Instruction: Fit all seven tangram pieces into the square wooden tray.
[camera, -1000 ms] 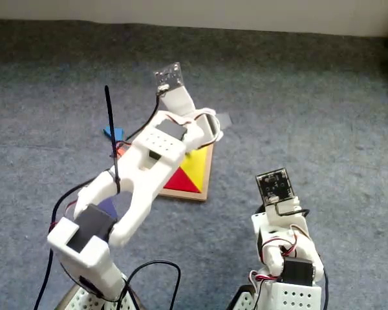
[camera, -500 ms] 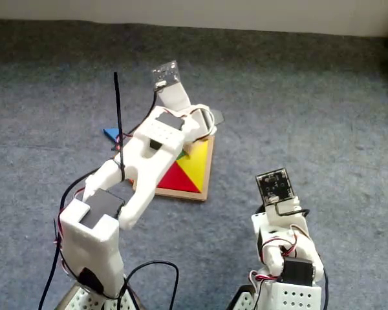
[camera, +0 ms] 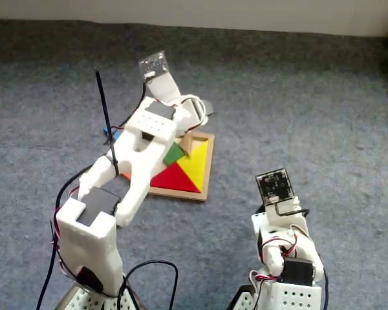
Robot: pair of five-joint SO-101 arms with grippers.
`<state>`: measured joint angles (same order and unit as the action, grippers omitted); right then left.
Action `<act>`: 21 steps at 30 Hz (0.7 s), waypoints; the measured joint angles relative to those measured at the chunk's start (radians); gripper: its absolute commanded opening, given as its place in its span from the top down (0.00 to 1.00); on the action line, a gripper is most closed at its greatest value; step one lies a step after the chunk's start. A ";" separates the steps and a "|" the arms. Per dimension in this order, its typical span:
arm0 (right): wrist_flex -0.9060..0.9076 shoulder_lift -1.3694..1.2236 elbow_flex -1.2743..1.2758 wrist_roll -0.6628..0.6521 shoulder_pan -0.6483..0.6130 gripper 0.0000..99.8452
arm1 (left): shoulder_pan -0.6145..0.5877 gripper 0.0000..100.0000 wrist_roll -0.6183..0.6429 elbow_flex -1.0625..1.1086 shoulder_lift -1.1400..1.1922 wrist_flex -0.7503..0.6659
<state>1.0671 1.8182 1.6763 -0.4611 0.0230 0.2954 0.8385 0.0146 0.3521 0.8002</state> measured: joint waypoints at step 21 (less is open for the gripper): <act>0.000 0.000 0.000 0.000 0.000 0.93 | 0.052 0.70 0.000 -0.049 0.164 0.040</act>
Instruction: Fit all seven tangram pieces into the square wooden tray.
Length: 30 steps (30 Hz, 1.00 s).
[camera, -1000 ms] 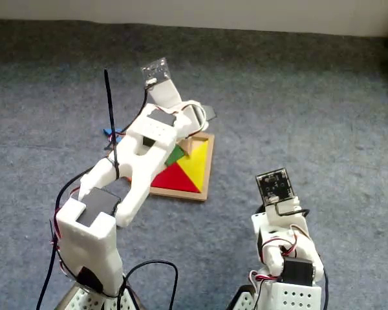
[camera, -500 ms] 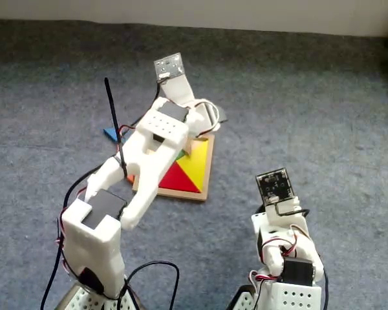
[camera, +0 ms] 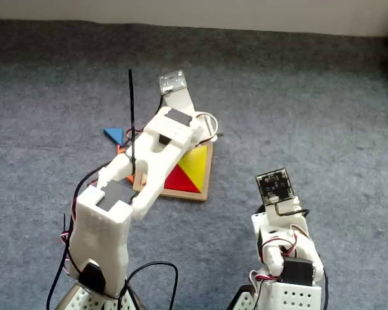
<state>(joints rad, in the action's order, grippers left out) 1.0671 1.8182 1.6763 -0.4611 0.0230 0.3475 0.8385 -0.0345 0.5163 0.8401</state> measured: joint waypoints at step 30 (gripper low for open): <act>0.000 0.000 0.000 0.000 0.000 0.93 | -0.043 0.70 0.000 0.000 -0.091 0.055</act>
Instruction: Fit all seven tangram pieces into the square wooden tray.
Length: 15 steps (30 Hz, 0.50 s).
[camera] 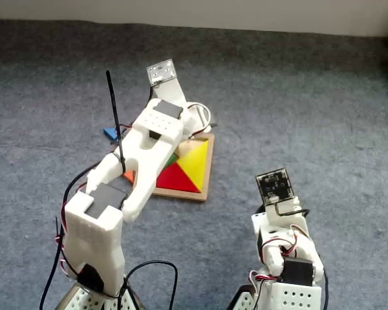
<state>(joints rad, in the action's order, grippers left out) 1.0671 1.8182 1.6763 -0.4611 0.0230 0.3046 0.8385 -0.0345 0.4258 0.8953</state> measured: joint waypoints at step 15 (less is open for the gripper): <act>0.000 0.000 0.000 0.000 0.000 0.93 | -0.106 0.70 0.000 -0.041 0.061 0.008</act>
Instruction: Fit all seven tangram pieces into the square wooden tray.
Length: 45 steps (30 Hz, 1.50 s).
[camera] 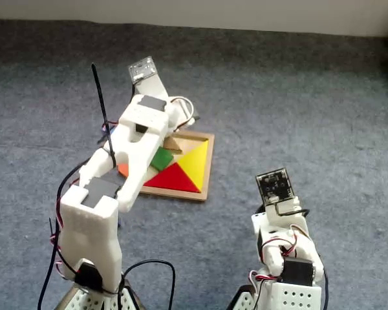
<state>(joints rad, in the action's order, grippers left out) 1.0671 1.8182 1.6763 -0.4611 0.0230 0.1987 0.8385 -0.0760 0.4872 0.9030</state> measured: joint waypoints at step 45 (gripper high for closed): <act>0.000 0.000 0.000 0.000 0.000 0.93 | 0.166 0.70 0.000 -0.077 0.081 0.166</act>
<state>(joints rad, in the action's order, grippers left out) 1.0671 1.8182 1.6763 -0.4611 0.0230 0.3644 0.8385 -0.1527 0.5685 1.0687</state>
